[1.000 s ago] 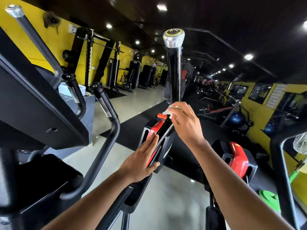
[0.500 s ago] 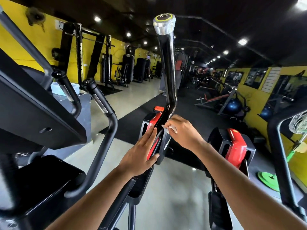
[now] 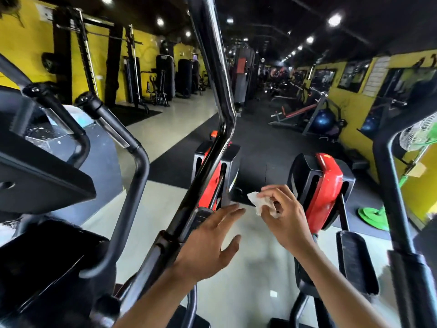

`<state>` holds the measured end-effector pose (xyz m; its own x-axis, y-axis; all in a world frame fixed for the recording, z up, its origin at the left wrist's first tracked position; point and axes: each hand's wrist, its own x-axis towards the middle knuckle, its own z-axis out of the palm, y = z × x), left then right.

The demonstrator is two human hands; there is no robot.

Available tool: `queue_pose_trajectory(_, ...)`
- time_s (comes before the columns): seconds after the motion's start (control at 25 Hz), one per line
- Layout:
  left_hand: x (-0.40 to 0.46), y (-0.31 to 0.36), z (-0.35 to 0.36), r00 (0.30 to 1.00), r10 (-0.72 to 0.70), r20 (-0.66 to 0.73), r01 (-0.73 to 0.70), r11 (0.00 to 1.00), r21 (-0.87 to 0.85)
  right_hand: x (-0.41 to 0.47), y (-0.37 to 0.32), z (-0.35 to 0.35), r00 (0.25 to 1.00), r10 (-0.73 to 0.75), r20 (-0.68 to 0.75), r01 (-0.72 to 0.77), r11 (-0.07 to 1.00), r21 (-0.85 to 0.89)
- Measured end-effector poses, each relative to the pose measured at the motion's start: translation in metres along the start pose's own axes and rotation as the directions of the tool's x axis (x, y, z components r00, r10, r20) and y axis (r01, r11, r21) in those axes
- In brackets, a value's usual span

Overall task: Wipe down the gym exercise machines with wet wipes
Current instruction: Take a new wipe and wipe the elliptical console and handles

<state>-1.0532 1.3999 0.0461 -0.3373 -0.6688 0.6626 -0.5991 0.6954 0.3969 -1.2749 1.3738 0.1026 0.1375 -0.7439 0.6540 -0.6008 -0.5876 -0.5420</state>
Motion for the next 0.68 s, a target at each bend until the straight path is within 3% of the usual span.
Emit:
queue_pose_trajectory(0.24, -0.019, -0.018, 0.055, 0.974, -0.211, 0.083, 0.223, 0.956, -0.192, -0.046, 0.043, -0.002, 0.971, 0.241, -0.012, -0.239, 0.968, 0.074)
queue_pose_trajectory(0.4, -0.006, -0.032, 0.087, 0.935, -0.305, 0.181, 0.345, 0.9, -0.267, -0.065, 0.086, -0.004, 0.894, 0.447, -0.004, -0.437, 0.875, 0.208)
queue_pose_trajectory(0.68, 0.105, -0.041, 0.179, 0.902, -0.33, 0.278, 0.397, 0.886, -0.238, -0.058, 0.152, -0.02, 0.766, 0.619, -0.175, -0.525, 0.759, 0.386)
